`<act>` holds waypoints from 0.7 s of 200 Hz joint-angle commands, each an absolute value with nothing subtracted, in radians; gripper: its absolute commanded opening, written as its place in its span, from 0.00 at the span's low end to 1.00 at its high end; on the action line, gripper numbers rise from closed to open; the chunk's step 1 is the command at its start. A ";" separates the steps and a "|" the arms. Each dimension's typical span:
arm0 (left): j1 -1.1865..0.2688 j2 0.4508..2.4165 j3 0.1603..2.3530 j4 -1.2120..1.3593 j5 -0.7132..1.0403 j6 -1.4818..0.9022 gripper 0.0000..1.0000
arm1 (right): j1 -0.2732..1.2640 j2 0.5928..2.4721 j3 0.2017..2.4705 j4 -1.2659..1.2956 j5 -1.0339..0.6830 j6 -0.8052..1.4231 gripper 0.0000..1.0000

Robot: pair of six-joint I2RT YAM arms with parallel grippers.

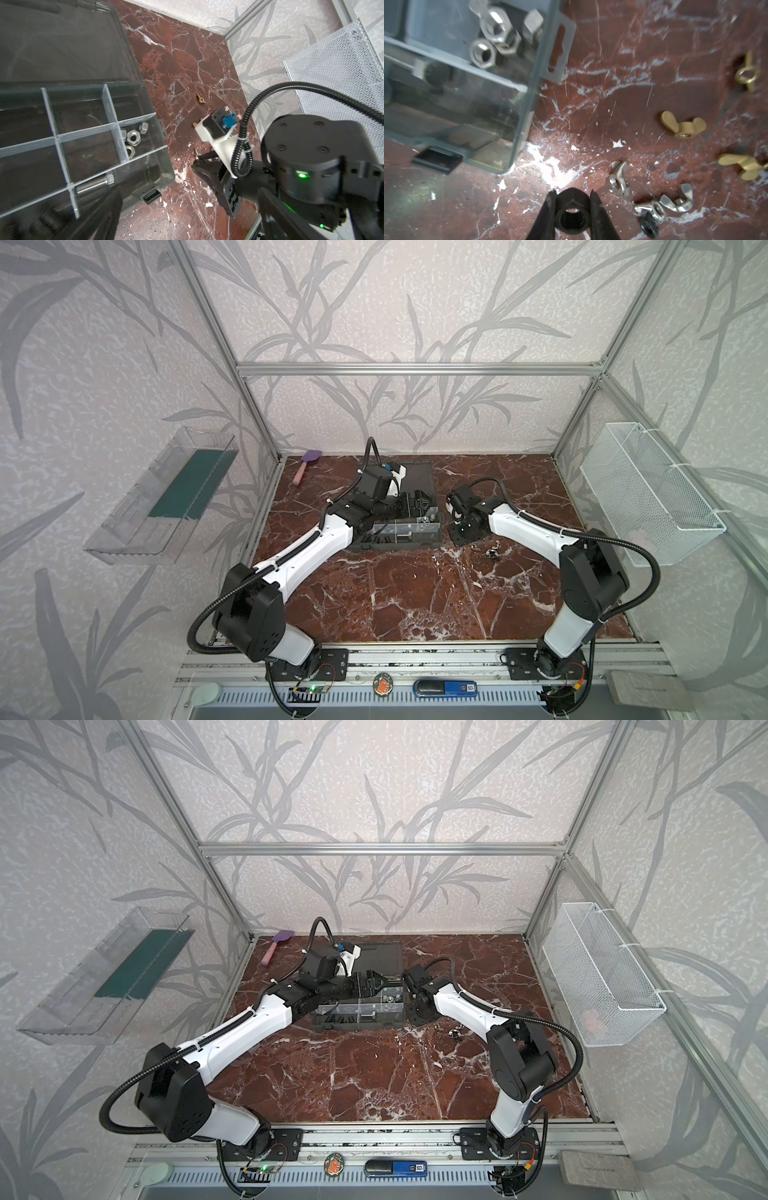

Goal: Sort the screws and nuts into containers
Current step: 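Carry the black hex nut over the organizer with the right gripper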

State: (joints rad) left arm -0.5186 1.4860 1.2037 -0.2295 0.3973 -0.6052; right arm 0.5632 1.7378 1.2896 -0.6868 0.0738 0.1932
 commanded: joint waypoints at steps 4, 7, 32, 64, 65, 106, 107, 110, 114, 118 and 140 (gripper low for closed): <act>-0.473 1.418 1.227 -0.308 0.413 -0.624 1.00 | 0.569 1.687 1.366 -0.720 0.022 0.187 0.15; -0.463 1.410 1.220 -0.311 0.416 -0.626 1.00 | 0.572 1.688 1.374 -0.717 0.017 0.188 0.15; -0.378 1.352 1.167 -0.343 0.451 -0.631 1.00 | 0.593 1.701 1.448 -0.687 -0.020 0.200 0.15; -0.293 1.277 1.133 -0.418 0.453 -0.579 1.00 | 0.626 1.764 1.539 -0.620 -0.072 0.235 0.15; -0.292 1.275 1.132 -0.420 0.453 -0.576 0.99 | 0.626 1.766 1.541 -0.618 -0.073 0.237 0.15; -0.217 1.202 1.061 -0.443 0.452 -0.557 1.00 | 0.672 1.889 1.659 -0.513 -0.135 0.285 0.15; -0.215 1.200 1.057 -0.442 0.453 -0.557 1.00 | 0.673 1.893 1.663 -0.511 -0.137 0.287 0.15; -0.208 1.195 1.047 -0.435 0.455 -0.560 1.00 | 0.676 1.904 1.672 -0.506 -0.139 0.292 0.15; -0.199 1.188 1.033 -0.427 0.461 -0.563 0.99 | 0.680 1.920 1.686 -0.499 -0.147 0.299 0.15; -0.189 1.182 1.020 -0.417 0.468 -0.566 0.99 | 0.682 1.935 1.700 -0.492 -0.155 0.309 0.15; -0.138 1.164 0.961 -0.367 0.512 -0.579 1.00 | 0.694 2.021 1.772 -0.456 -0.206 0.357 0.15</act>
State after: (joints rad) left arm -0.1810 1.1896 1.0103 -0.4019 0.4660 -0.5766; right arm 0.6792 1.9526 1.6970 -0.5217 -0.1368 0.2905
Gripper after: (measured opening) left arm 0.994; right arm 0.249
